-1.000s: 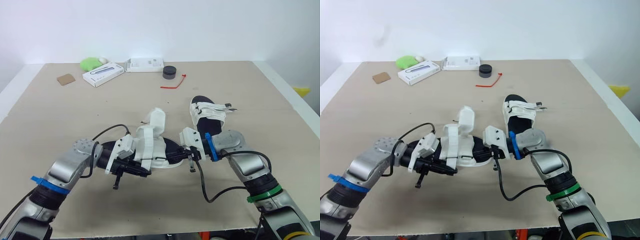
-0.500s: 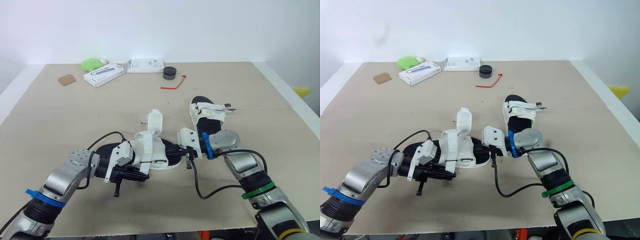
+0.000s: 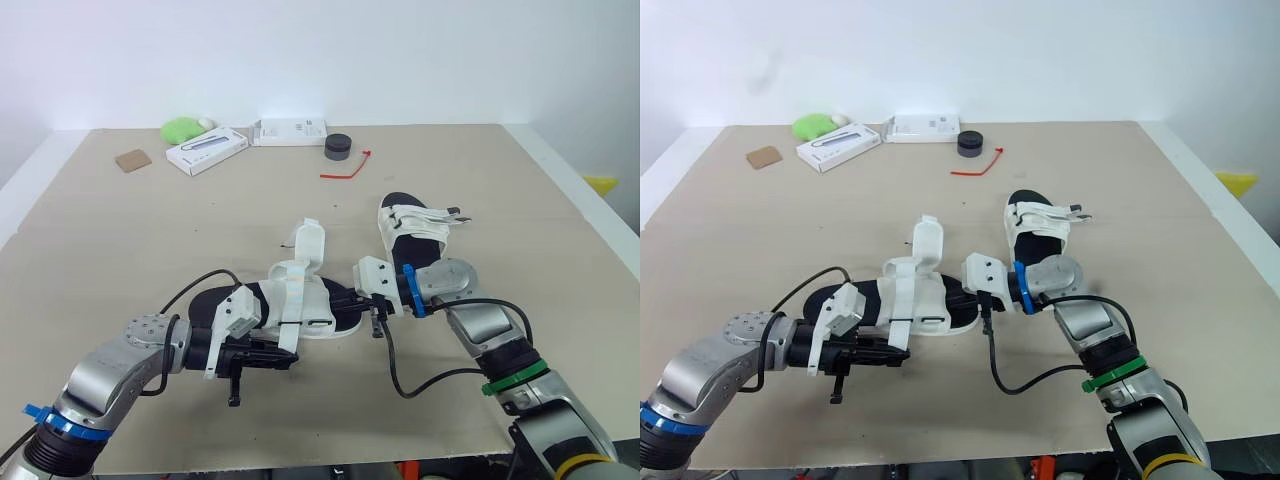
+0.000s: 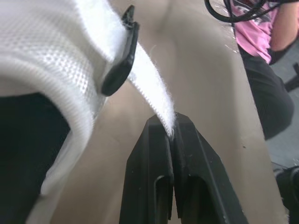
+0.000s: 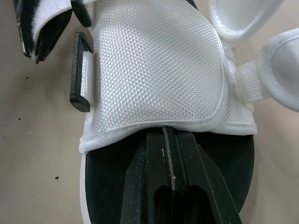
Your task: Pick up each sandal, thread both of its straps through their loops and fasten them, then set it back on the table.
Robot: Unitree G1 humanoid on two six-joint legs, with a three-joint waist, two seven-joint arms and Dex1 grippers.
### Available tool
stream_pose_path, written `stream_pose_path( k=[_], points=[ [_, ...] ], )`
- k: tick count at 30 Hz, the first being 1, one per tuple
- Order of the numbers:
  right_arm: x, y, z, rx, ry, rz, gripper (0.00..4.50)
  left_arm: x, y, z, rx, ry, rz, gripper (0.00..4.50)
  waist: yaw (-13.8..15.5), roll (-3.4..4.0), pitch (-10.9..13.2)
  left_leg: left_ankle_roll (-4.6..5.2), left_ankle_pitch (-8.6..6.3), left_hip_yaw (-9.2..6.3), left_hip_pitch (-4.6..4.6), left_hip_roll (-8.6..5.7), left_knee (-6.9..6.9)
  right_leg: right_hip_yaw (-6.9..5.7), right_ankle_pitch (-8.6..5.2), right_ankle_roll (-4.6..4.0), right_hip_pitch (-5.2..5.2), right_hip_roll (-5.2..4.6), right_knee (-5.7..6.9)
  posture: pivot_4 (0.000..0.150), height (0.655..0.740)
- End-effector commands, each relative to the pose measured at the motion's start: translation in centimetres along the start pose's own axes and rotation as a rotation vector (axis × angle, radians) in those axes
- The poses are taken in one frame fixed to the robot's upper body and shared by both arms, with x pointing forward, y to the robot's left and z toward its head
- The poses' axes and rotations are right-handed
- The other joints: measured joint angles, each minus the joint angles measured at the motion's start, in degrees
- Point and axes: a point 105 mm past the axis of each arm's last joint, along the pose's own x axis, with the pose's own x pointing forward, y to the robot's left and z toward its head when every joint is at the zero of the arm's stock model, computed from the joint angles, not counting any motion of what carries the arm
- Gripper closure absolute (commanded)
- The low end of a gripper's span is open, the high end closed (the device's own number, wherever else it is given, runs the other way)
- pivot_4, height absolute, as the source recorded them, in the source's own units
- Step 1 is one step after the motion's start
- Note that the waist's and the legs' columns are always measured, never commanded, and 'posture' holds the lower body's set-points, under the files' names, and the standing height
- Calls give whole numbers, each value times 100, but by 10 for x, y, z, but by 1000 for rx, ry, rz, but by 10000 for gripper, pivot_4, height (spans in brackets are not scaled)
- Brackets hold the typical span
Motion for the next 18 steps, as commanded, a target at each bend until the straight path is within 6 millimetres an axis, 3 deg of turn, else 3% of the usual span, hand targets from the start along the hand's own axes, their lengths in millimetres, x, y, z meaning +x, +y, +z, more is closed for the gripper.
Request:
stream_pose_path(
  k=[1, 11, 18],
  points=[
    [-2, 2, -14, 31, 56, -3, 45000, -5, 0, 15, 68, -53, 65, 44746, 0, 0, 0, 0, 0, 0, 0, 0, 0, 0, 0, 0, 0, 0, 0, 1500, 7400],
    [-1, 0, -11, 30, 49, -5, 45000, -6, -2, 31, 101, -209, 177, 44746, 0, -1, -1, -2, 2, 1, 3, 1, 0, 0, 4, -4, 1, 2, 0, 1500, 7400],
    [-1, 0, -11, 27, 51, 1, 45000, -7, -12, 26, 53, -229, 186, 44746, -2, -1, -1, -2, 2, 2, 0, 1, 0, 2, 3, -3, 0, 0, -1, 1500, 7400]
  ],
)
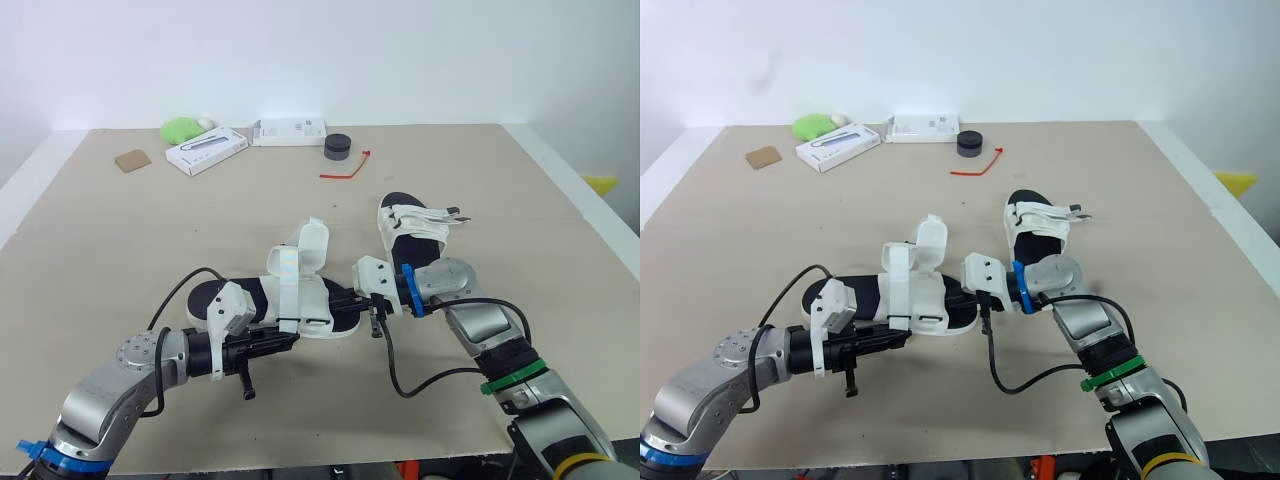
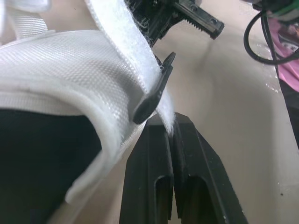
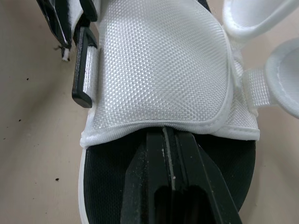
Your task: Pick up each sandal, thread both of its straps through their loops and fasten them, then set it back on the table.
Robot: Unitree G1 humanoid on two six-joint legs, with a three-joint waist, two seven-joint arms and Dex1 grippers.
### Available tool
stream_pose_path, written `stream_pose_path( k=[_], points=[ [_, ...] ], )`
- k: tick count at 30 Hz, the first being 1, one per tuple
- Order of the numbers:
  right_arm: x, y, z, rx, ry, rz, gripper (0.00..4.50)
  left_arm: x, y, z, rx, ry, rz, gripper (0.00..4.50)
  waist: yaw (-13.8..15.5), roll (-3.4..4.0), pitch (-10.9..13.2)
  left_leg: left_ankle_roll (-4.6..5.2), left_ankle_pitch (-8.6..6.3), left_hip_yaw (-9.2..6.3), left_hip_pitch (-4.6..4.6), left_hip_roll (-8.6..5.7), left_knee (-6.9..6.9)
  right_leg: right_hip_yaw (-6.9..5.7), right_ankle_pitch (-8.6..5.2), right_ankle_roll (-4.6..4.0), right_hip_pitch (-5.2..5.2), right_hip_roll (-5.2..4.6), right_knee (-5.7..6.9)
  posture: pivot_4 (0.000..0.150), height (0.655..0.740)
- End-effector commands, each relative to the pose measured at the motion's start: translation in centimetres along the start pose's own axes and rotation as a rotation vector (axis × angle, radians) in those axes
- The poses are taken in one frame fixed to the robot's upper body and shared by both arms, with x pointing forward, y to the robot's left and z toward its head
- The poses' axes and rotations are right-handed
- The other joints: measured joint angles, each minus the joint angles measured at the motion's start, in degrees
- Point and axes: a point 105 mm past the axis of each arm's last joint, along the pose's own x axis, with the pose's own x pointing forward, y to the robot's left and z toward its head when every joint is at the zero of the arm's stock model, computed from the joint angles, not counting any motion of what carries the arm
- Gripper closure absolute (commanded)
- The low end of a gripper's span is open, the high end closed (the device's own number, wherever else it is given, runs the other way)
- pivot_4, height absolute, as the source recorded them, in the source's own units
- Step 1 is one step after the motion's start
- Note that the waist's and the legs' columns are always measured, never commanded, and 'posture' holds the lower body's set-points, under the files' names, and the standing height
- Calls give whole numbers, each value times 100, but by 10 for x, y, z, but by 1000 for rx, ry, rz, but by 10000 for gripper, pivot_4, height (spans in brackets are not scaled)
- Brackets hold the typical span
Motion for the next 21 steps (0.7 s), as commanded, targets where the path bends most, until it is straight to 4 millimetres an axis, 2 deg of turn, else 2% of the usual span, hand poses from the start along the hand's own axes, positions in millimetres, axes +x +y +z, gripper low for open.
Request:
stream_pose_path(
  k=[1, 5, 12, 17, 21],
  points=[
    [-3, 1, -11, 25, 54, 0, 45000, -6, -13, 17, 37, -70, -19, 44746, -1, 0, 0, 0, 0, 0, 0, 0, 0, 0, 0, 0, 0, 0, 0, 1500, 7400],
    [-2, 0, -11, 22, 54, 4, 45000, -8, -17, 13, -62, -84, -30, 44746, 2, 0, 0, 0, 0, -2, 0, 0, 0, -2, -1, 0, 0, 0, 0, 1500, 7400],
    [-1, 0, -10, 21, 53, 8, 45000, -17, -27, -5, -147, -1, -98, 44746, -4, 0, -1, 0, 0, -1, 2, 3, -1, -2, -3, -3, 0, 6, 0, 1500, 7400],
    [-1, 1, -10, 21, 54, 7, 45000, -24, -26, -14, -121, 56, -83, 44746, -7, 1, -2, 0, 0, -1, 5, 7, -1, -3, -5, -7, 0, 12, 0, 1500, 7400],
    [-1, 1, -10, 21, 53, 6, 45000, -23, -25, -12, -87, 38, -77, 44746, -7, 1, -2, 0, 0, 0, 7, 9, -1, -3, -6, -9, 1, 14, 0, 1500, 7400]
  ],
)
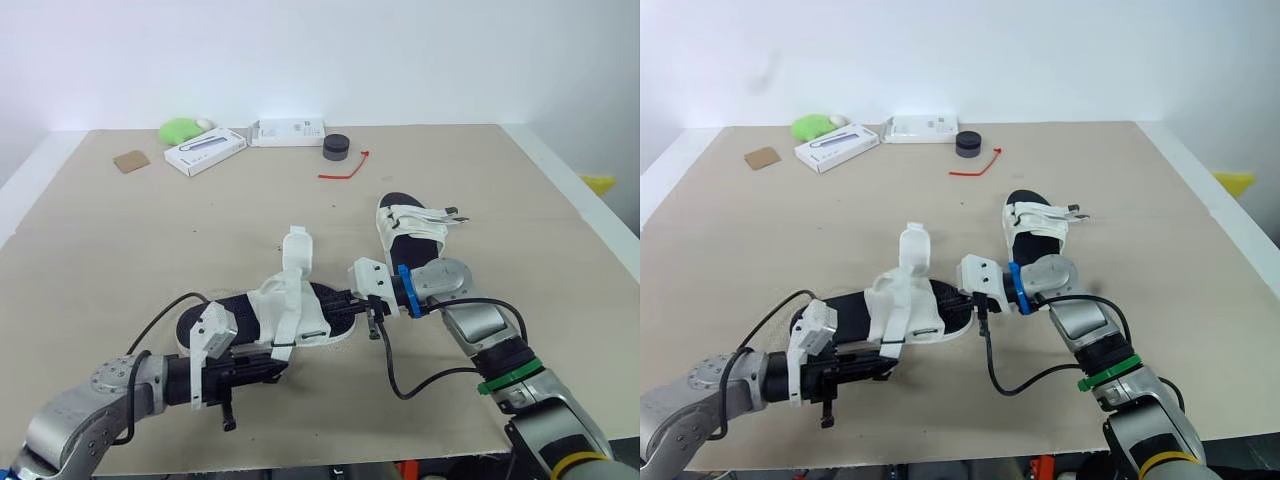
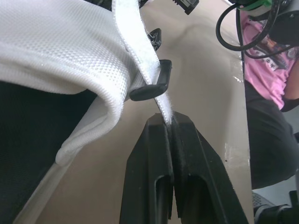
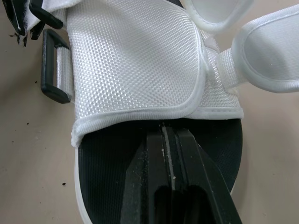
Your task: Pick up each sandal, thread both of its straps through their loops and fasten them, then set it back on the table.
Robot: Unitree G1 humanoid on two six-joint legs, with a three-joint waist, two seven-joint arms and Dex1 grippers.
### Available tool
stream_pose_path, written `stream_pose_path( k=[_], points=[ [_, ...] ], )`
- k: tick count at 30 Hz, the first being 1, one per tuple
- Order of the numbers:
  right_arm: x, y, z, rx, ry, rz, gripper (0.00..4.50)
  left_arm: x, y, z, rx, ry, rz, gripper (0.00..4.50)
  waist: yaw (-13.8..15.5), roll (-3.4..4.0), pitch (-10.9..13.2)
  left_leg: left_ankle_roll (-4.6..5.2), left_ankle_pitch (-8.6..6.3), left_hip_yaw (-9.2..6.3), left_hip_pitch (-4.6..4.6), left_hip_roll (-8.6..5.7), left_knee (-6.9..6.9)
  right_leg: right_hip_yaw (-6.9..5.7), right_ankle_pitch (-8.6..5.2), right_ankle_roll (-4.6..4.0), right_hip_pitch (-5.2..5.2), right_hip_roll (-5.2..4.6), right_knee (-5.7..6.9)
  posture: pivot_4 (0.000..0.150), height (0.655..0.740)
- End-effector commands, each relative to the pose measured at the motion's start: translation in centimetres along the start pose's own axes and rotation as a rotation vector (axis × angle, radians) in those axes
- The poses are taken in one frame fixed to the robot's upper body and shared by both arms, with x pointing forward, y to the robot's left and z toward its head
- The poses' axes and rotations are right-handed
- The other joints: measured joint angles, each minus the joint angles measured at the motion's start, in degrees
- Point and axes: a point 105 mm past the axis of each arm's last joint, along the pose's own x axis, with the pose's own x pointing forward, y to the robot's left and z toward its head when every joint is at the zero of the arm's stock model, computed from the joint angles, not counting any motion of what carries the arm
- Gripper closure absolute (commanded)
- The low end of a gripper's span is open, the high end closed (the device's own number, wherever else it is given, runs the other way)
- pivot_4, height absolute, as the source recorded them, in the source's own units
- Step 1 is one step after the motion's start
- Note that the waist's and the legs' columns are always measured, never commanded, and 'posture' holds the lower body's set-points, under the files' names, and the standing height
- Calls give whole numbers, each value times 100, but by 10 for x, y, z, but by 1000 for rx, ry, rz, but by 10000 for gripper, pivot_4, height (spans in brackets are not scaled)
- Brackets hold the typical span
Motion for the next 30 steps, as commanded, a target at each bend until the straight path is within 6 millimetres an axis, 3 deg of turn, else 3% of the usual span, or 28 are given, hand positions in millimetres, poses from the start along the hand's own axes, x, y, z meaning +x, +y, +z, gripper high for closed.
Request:
stream_pose_path(
  k=[1, 12, 19, 25, 30],
  points=[
    [-5, -1, -12, 26, 60, -15, 45000, -1, -5, 3, 62, 1, -22, 44746, 0, 0, 0, 0, 0, 0, 0, 0, 0, 0, 0, 0, 0, 0, 0, 1500, 7400],
    [-4, -2, -11, 23, 56, -15, 45000, 4, 29, 25, 264, 10, 29, 44746, 7, 0, 0, 1, 2, 4, 17, -6, 1, 0, 5, -2, 19, 0, 0, 1500, 7400],
    [-4, -3, -10, 21, 56, -22, 45000, 27, 56, 46, 389, -2, -2, 44746, 28, -1, 0, 2, 2, 19, 55, -9, 1, -2, -6, -7, 64, -6, -9, 1500, 7400],
    [-5, -5, -9, 19, 58, -32, 45000, 49, 52, 63, 413, -27, -93, 44746, 23, -4, -2, 4, -4, 23, 52, -11, 0, 11, 0, 22, 61, -11, -14, 1500, 7400],
    [-7, -4, -10, 23, 60, -41, 45000, 50, 46, 63, 366, -14, -133, 44746, 23, -4, -2, 8, -12, 11, 49, -20, 0, 14, -9, 34, 60, -26, -15, 1500, 7400]
  ],
)
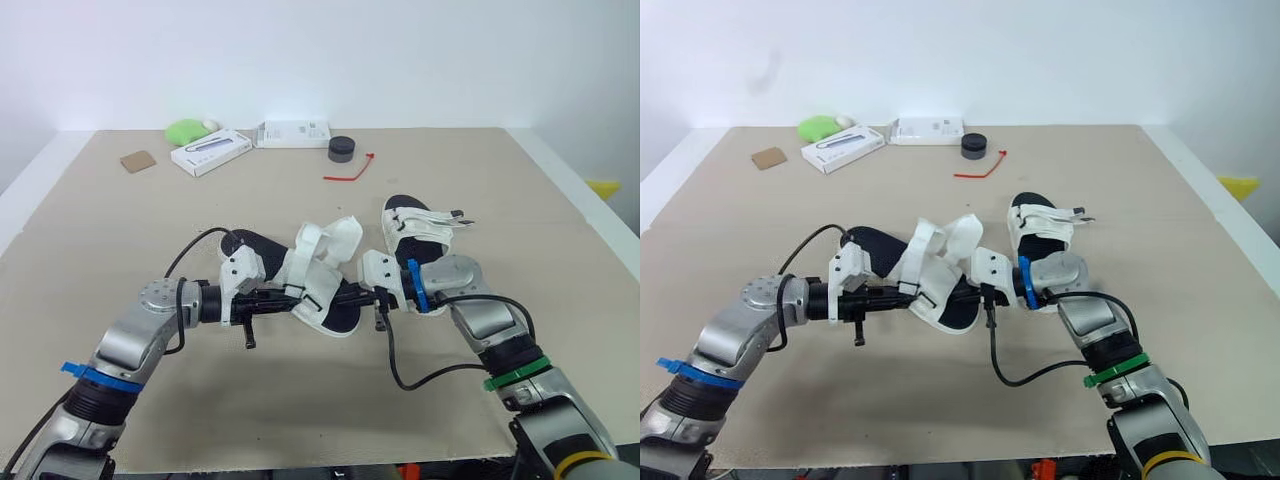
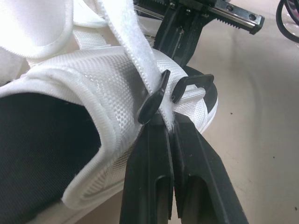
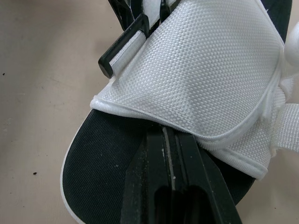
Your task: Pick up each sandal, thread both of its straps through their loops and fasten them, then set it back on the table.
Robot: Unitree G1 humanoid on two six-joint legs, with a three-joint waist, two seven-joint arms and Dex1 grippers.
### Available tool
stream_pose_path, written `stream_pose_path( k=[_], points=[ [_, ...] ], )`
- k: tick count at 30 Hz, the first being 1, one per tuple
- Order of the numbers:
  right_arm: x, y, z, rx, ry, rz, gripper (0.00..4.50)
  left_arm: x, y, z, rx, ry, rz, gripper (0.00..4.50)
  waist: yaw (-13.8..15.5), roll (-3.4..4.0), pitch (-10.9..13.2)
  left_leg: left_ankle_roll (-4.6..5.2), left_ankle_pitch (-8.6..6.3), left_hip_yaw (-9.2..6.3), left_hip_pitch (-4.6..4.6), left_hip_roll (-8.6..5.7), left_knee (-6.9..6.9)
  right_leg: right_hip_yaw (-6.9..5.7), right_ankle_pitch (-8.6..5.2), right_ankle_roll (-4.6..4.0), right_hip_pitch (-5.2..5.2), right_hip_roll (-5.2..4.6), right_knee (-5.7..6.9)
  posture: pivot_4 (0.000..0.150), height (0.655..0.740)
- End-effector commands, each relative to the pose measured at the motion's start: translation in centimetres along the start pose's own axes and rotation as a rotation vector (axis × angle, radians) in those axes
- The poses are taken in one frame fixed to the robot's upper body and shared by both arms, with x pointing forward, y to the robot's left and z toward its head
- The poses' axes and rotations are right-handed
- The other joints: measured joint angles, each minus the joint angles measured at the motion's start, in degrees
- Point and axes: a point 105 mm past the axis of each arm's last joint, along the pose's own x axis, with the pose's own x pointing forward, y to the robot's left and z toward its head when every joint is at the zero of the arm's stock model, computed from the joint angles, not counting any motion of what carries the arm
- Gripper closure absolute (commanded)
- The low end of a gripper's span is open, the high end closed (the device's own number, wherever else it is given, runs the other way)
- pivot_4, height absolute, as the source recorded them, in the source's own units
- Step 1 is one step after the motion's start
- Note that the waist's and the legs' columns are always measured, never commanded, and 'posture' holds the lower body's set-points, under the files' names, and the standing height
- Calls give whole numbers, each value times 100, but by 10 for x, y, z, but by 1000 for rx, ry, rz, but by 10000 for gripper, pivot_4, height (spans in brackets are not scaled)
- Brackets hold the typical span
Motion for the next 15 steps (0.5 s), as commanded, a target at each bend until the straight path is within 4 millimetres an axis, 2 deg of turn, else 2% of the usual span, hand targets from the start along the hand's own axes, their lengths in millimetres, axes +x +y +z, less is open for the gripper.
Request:
stream_pose_path(
  k=[1, 3, 7, 11, 15],
  points=[
    [6, 7, -3, 3, 16, 24, 45000, 6, -14, 20, 0, -47, -88, 44746, 0, 0, 0, 0, 0, 0, 0, -2, 0, 0, -1, 4, 1, -3, 0, 1500, 7400],
    [6, 7, -3, 3, 17, 22, 45000, 3, -16, 20, -33, -43, -93, 44746, 0, -1, 0, 0, 0, 0, 0, -8, 1, 0, -3, 13, 2, -9, 0, 1500, 7400],
    [5, 4, -3, -9, 19, 2, 45000, -16, -29, 14, -113, 5, -124, 44746, -18, -1, 0, 3, -2, -2, 0, -5, -1, 0, -8, 13, -1, -6, 0, 1500, 7400],
    [4, 1, -3, -17, 19, -1, 45000, -24, -29, 6, -136, 44, -102, 44746, -24, -1, 0, 11, -8, -3, 1, 1, -2, -3, -14, 6, -5, 0, 3, 1500, 7400],
    [3, -1, -4, -29, 26, 6, 45000, -30, -27, 7, -154, 47, -86, 44746, -24, 0, 0, 11, -7, -5, 2, 2, -2, -5, -14, 3, -4, 2, 4, 1500, 7400]
  ],
)
